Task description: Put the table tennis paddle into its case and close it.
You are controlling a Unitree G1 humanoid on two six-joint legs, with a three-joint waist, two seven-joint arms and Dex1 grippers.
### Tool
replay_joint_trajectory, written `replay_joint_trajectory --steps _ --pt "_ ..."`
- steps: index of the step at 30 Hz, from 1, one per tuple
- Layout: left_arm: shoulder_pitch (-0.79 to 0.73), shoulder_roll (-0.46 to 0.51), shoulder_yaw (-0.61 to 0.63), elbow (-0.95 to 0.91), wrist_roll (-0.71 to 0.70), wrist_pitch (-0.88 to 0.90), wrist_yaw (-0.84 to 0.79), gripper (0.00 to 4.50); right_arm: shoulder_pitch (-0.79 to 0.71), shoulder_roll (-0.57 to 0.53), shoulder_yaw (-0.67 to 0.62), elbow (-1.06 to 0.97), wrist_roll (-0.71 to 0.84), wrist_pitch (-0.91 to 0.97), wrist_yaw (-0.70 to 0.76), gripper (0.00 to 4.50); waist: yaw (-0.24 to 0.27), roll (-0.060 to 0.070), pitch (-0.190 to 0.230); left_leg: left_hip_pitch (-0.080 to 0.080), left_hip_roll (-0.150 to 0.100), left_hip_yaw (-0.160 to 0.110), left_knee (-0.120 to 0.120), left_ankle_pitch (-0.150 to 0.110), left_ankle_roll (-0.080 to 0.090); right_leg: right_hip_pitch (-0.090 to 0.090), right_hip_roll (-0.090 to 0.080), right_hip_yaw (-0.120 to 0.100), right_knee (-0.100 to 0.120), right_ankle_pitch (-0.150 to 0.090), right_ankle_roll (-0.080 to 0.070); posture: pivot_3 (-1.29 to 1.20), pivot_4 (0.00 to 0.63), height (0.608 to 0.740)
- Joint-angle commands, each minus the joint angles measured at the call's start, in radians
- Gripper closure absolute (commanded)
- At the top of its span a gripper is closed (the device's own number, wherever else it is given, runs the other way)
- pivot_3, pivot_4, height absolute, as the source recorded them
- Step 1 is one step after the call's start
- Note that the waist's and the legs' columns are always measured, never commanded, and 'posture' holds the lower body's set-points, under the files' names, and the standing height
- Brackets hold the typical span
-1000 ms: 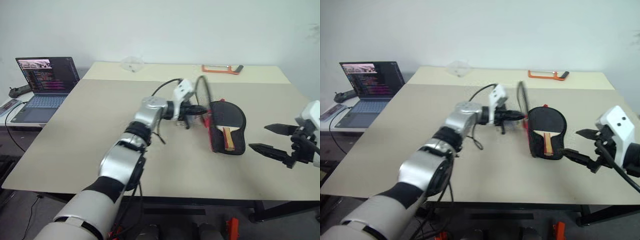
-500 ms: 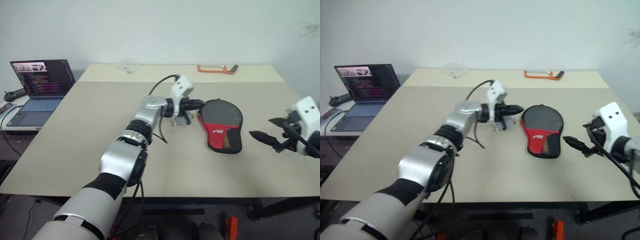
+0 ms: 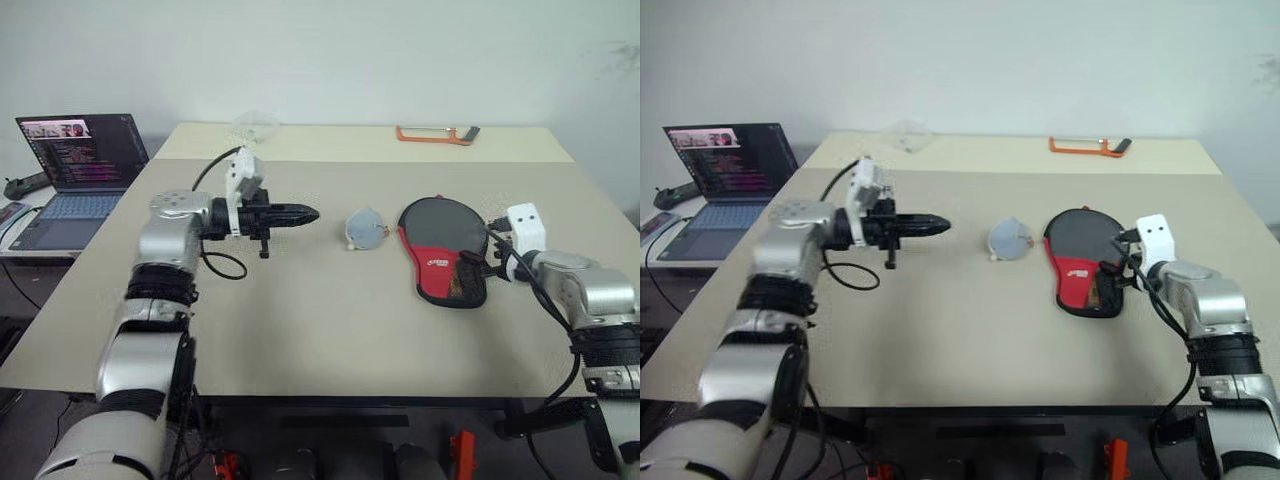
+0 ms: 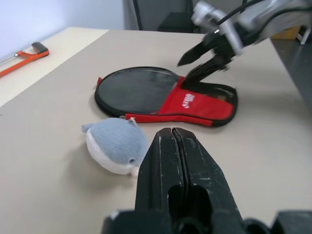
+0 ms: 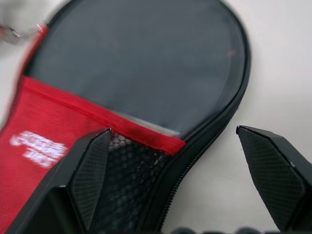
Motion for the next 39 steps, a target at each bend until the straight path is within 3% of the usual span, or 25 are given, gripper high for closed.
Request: replay_joint_trajectory --steps 1,16,25,28,39 --pt "0.028 0.033 0.02 -0.173 -0.064 0.089 0.021 4.47 -0.048 -0.009 0.011 0.103 -0.056 -0.083 0.04 0.0 0.001 0.0 0.0 0.0 0.0 0.0 0.0 0.0 0.0 0.0 0.0 0.0 0.0 0.0 0.0 0.0 0.15 0.74" --pt "0.064 0.088 0.005 -0.275 -0.118 0.16 0.038 4.47 -0.058 -0.04 -0.002 0.161 -0.063 -0.004 0.216 0.0 -0.003 0.0 0.0 0.002 0.001 0.001 0.001 0.001 -0.001 0.001 0.001 0.001 0.001 0.001 -0.001 0.0 0.15 0.74" --pt "0.101 0.112 -0.007 -0.261 -0.116 0.132 0.009 4.47 -0.109 0.013 0.045 0.308 -0.122 -0.096 0.241 0.0 -0.011 0.0 -0.001 0.003 0.001 0.001 0.001 0.001 -0.001 0.002 0.001 0.001 0.001 0.001 -0.002 0.0 0.15 0.74" --pt "0.121 0.122 -0.005 -0.273 -0.118 0.129 0.007 4.5 -0.127 0.032 0.059 0.367 -0.143 -0.118 0.257 0.54 -0.02 0.0 -0.001 0.004 0.001 0.001 0.001 0.001 -0.001 0.004 0.001 0.001 0.001 0.002 -0.002 0.0 0.15 0.74" --pt "0.249 0.211 0.011 -0.429 -0.192 0.234 -0.013 4.5 -0.171 0.099 0.059 0.459 -0.162 -0.142 0.297 3.89 -0.024 -0.002 -0.003 0.018 0.002 0.0 0.0 0.0 -0.001 0.016 0.002 0.001 0.001 0.002 -0.002 0.0 0.15 0.74"
